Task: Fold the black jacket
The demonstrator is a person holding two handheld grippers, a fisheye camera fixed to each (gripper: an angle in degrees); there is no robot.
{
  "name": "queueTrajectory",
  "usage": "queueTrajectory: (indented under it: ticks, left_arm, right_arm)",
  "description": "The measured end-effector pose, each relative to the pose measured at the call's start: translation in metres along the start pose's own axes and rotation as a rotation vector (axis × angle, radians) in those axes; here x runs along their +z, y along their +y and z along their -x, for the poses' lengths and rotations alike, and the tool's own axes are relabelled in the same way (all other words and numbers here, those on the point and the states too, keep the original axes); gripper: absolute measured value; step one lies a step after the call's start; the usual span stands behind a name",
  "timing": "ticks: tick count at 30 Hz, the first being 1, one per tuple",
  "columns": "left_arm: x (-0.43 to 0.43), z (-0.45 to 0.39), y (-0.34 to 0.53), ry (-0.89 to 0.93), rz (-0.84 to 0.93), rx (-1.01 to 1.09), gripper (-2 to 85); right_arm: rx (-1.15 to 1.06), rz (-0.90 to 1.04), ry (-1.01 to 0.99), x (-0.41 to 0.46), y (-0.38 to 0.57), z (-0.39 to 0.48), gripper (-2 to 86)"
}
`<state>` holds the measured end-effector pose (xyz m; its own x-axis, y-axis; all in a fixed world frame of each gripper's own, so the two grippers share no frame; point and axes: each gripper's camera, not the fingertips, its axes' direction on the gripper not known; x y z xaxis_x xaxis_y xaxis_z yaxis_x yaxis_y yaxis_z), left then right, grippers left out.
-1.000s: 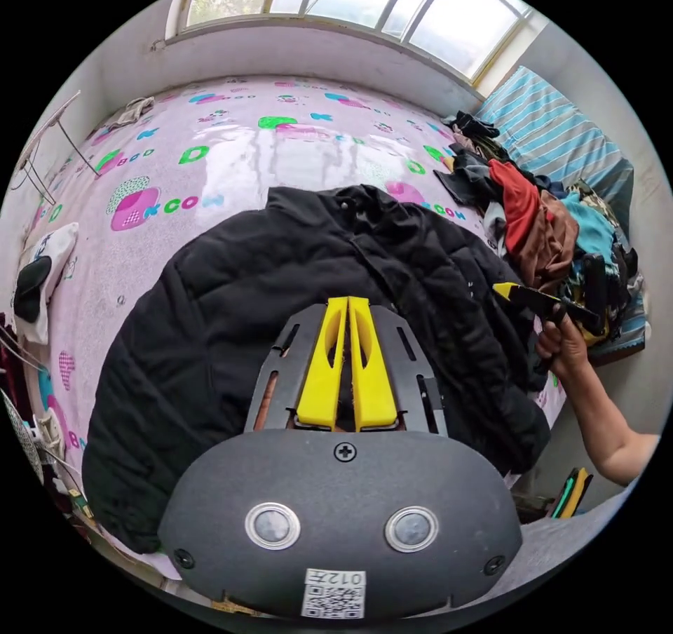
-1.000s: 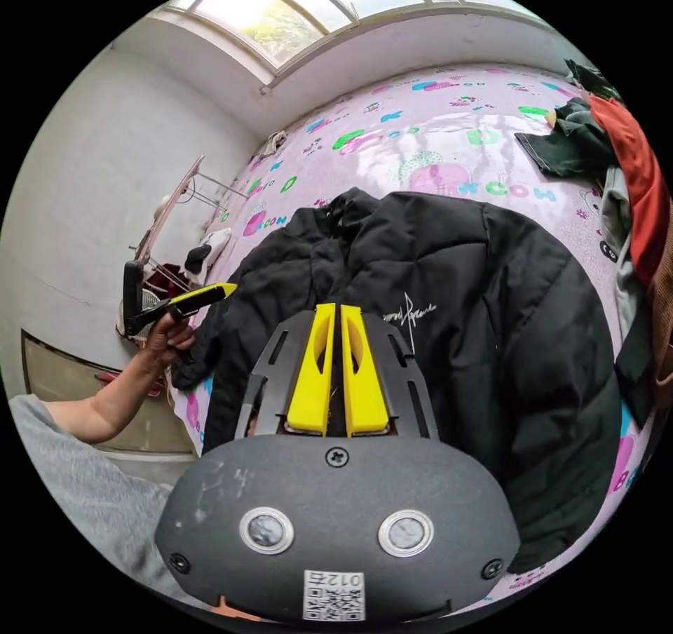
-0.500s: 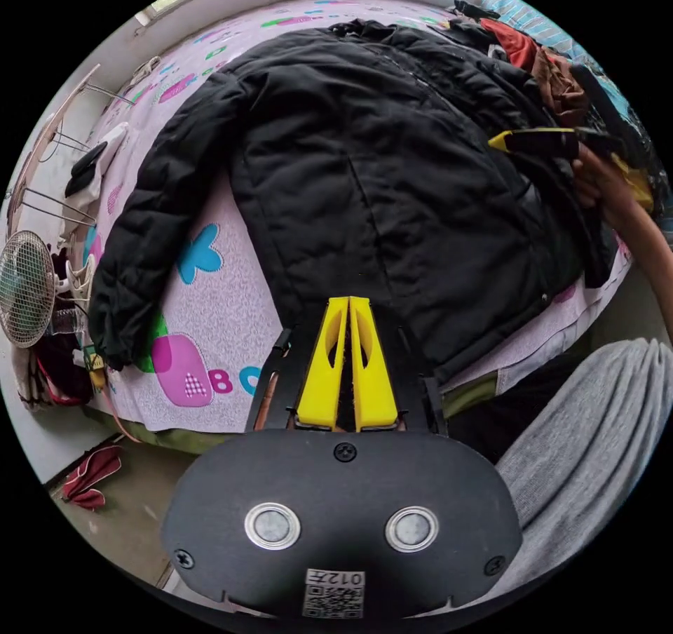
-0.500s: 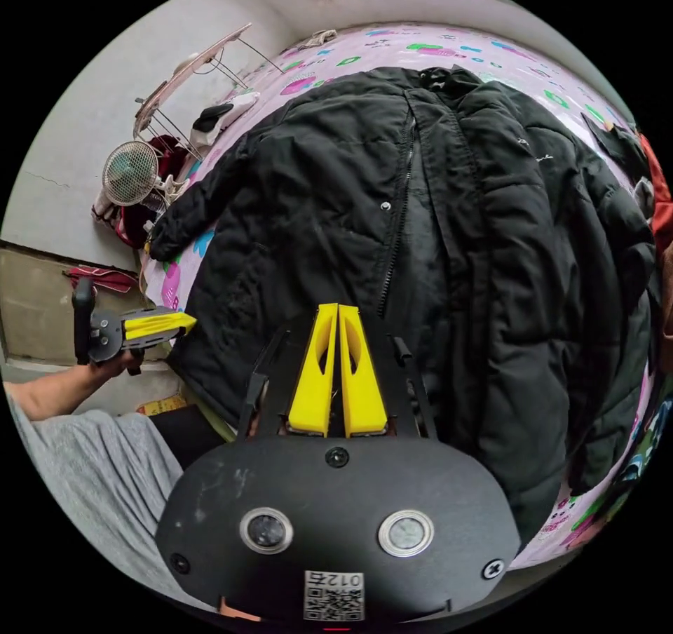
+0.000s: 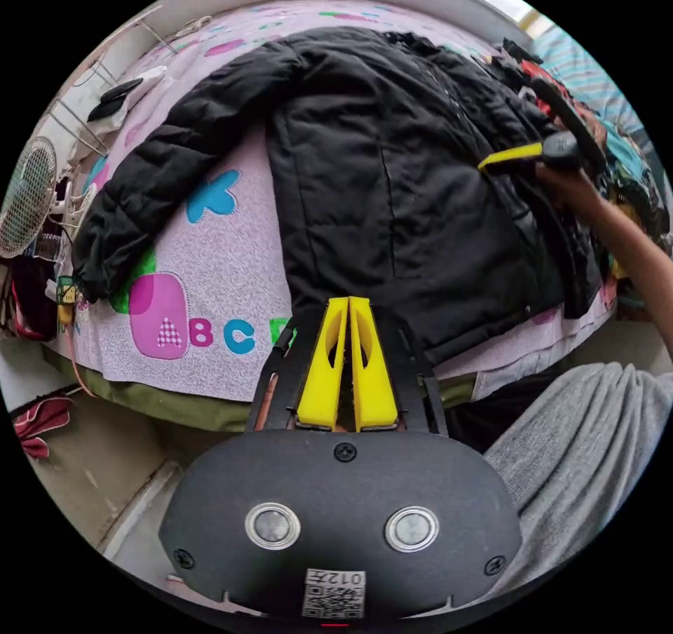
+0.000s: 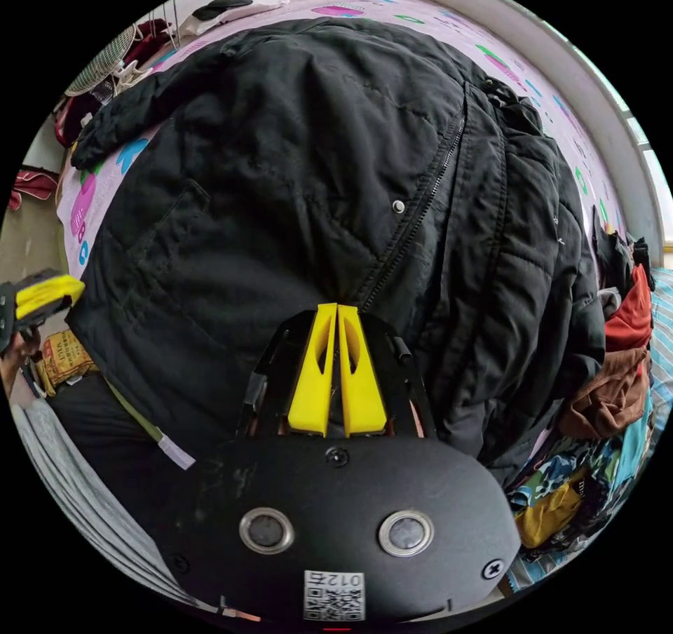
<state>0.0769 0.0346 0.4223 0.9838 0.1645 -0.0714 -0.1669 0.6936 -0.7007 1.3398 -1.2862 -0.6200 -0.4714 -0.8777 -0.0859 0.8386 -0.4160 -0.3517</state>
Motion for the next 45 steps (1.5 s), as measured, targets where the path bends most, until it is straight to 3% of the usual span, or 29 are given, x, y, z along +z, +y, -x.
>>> queueTrajectory:
  ticks: [8,14,27,31,35,39,45]
  left_arm:
    - [-0.017,0.027,-0.137,-0.214,-0.248,-0.103,-0.1]
    - [0.040,0.061,-0.196,-0.206,-0.059,-0.297,-0.1]
    - [0.079,0.103,-0.264,-0.361,0.067,-0.081,-0.2]
    - [0.072,0.104,-0.257,-0.332,0.058,-0.082,-0.2]
    - [0.026,0.097,-0.210,-0.279,-0.080,-0.122,-0.1]
    - [-0.006,0.050,-0.138,-0.178,-0.161,0.067,-0.1]
    - [0.008,-0.014,-0.043,-0.024,-0.038,0.318,-0.2]
  right_arm:
    - [0.067,0.036,-0.050,-0.005,-0.023,0.000,-0.8]
    - [0.106,0.061,-0.116,-0.015,-0.043,-0.015,-0.8]
    - [0.080,0.041,-0.220,-0.058,-0.089,-0.052,-0.8]
    - [0.106,0.045,-0.246,-0.077,-0.110,-0.067,-0.8]
    - [0.241,-0.024,-0.371,-0.123,-0.102,-0.098,-0.6]
    - [0.232,-0.064,-0.351,-0.169,-0.079,-0.083,0.2]
    - [0.314,0.027,-0.390,-0.183,-0.032,-0.055,6.1]
